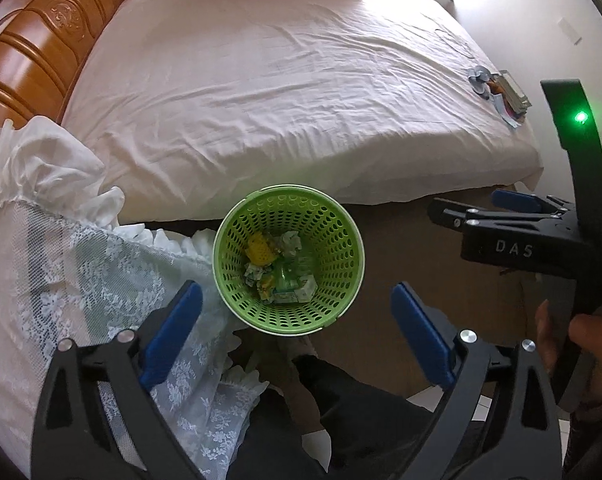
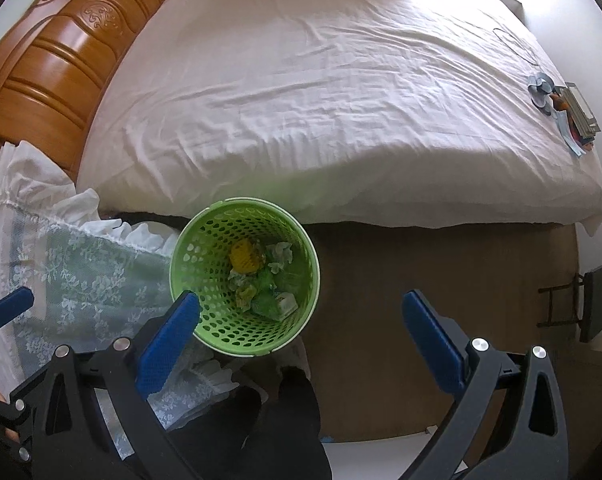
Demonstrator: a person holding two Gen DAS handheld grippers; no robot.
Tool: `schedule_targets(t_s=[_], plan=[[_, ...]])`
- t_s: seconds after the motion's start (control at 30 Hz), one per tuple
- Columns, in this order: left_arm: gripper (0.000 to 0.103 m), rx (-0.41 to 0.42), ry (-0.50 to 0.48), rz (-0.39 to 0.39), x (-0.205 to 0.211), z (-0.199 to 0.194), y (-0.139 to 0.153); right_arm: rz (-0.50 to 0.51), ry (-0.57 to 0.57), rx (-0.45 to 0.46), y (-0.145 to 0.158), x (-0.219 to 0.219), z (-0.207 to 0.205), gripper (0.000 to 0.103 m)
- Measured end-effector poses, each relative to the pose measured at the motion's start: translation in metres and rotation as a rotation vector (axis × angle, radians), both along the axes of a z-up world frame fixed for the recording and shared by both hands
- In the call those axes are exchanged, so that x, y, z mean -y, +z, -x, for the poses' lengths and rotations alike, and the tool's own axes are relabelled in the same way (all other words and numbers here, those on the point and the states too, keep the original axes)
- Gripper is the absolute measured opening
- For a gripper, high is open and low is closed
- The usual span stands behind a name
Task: Collect trash
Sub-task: 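Move both open tools back toward the clear plastic bag and foil wrapper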
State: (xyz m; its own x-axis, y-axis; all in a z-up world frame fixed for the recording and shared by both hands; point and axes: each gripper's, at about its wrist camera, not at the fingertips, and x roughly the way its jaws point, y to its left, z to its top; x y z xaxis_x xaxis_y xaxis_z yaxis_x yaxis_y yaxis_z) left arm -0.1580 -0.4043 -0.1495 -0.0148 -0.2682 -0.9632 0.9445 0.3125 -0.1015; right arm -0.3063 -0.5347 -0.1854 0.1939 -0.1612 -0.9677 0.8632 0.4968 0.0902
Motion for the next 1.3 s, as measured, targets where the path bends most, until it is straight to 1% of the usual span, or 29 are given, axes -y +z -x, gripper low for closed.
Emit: schedule_targets(t_s=[0.07,0.27,0.33,0.43,0.53,0.6,0.67,0.7,0.8,0.9,1.0,1.07,1.1,1.2,1.23,1.3], plan=[[0.091,0.020,0.006,-0.007,0.000,-0.002,0.000,-0.002,0.000,-0.001,-0.001,0.001,-0.001,0.100],[0.091,0.017,0.028,0.009,-0.007,-0.008,0.007,-0.010,0.012,0.003,0.000,0.003,-0.008,0.100],[0.091,0.028,0.042,0.011,-0.011,-0.011,0.009,-0.016,0.013,0.014,0.001,0.003,-0.009,0.100],[0.091,0.068,0.089,0.031,-0.020,-0.019,0.017,-0.018,0.025,0.042,0.005,0.001,-0.013,0.100],[0.091,0.098,0.142,0.065,-0.034,-0.030,0.030,0.006,0.061,0.064,0.013,-0.011,-0.021,0.100],[0.091,0.103,0.180,0.084,-0.045,-0.039,0.040,0.040,0.107,0.075,0.025,-0.023,-0.033,0.100],[0.091,0.126,0.224,0.098,-0.060,-0.048,0.051,0.065,0.132,0.086,0.034,-0.035,-0.042,0.100],[0.091,0.137,0.239,0.103,-0.065,-0.051,0.056,0.095,0.175,0.104,0.047,-0.046,-0.054,0.100],[0.091,0.173,0.313,0.138,-0.095,-0.066,0.075,0.128,0.233,0.135,0.065,-0.062,-0.071,0.100],[0.095,0.186,0.384,0.159,-0.123,-0.082,0.088,0.151,0.319,0.192,0.087,-0.082,-0.095,0.100],[0.095,0.188,0.472,0.180,-0.154,-0.098,0.097,0.164,0.431,0.246,0.105,-0.109,-0.128,0.100],[0.095,0.186,0.529,0.184,-0.173,-0.108,0.100,0.167,0.472,0.254,0.110,-0.118,-0.143,0.100],[0.095,0.184,0.568,0.186,-0.185,-0.115,0.101,0.167,0.517,0.262,0.112,-0.129,-0.155,0.100],[0.095,0.182,0.646,0.186,-0.212,-0.125,0.102,0.170,0.583,0.262,0.118,-0.150,-0.179,0.100],[0.095,0.181,0.676,0.189,-0.222,-0.130,0.102,0.167,0.645,0.263,0.120,-0.165,-0.195,0.100],[0.095,0.185,0.740,0.194,-0.244,-0.138,0.104,0.159,0.692,0.270,0.125,-0.181,-0.207,0.100]])
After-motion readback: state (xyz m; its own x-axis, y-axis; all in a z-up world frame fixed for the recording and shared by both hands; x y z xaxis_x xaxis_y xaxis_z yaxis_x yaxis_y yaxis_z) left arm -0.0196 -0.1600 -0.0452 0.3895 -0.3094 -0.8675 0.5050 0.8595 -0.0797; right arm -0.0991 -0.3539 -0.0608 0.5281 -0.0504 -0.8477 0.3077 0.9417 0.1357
